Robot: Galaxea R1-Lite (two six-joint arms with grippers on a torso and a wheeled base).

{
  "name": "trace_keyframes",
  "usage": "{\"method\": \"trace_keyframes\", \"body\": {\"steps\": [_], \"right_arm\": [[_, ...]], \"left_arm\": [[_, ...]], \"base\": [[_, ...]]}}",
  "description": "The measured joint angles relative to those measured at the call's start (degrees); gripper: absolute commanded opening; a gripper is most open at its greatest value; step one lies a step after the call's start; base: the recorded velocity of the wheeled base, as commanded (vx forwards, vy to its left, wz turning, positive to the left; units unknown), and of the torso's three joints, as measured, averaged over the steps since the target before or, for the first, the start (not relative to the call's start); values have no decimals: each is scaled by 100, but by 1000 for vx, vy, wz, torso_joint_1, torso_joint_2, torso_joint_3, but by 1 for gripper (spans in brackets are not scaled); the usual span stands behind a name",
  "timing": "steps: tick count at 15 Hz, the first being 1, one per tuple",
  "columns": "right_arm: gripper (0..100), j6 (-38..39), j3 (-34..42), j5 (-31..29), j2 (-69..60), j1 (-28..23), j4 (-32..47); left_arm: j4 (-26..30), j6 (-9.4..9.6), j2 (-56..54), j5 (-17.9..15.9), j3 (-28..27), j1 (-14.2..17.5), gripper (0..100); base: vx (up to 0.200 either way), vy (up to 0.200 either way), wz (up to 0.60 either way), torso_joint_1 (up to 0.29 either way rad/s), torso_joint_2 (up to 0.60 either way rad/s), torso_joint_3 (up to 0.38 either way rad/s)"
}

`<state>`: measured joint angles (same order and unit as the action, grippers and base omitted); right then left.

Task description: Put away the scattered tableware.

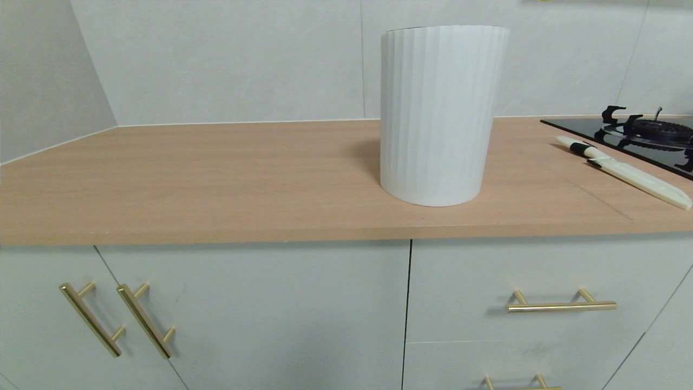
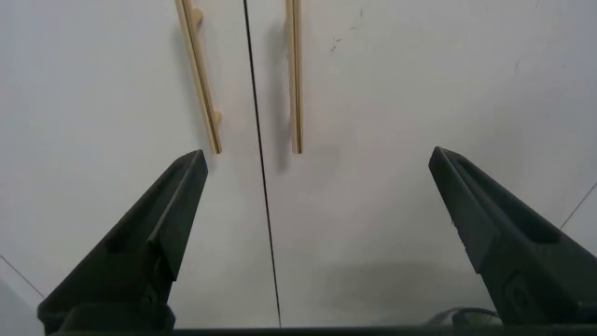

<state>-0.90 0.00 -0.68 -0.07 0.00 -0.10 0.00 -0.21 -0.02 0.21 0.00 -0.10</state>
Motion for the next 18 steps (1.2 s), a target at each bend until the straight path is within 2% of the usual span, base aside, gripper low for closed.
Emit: {"method": "trace_keyframes", "body": {"steps": [2,9,18], "right_arm": [[100,-2,0,-2,0,0,2],[100,-2,0,0,0,7,0],[100,-5,0,-2,0,0,2]], "left_arm": [[0,5,0,0,0,0,100],[0,5,0,-2,0,5,100],[0,-4,0,0,0,2,100]], "base": [[0,0,0,0,0,0],[0,-200,0,1,0,2],[0,0,0,0,0,0]]}}
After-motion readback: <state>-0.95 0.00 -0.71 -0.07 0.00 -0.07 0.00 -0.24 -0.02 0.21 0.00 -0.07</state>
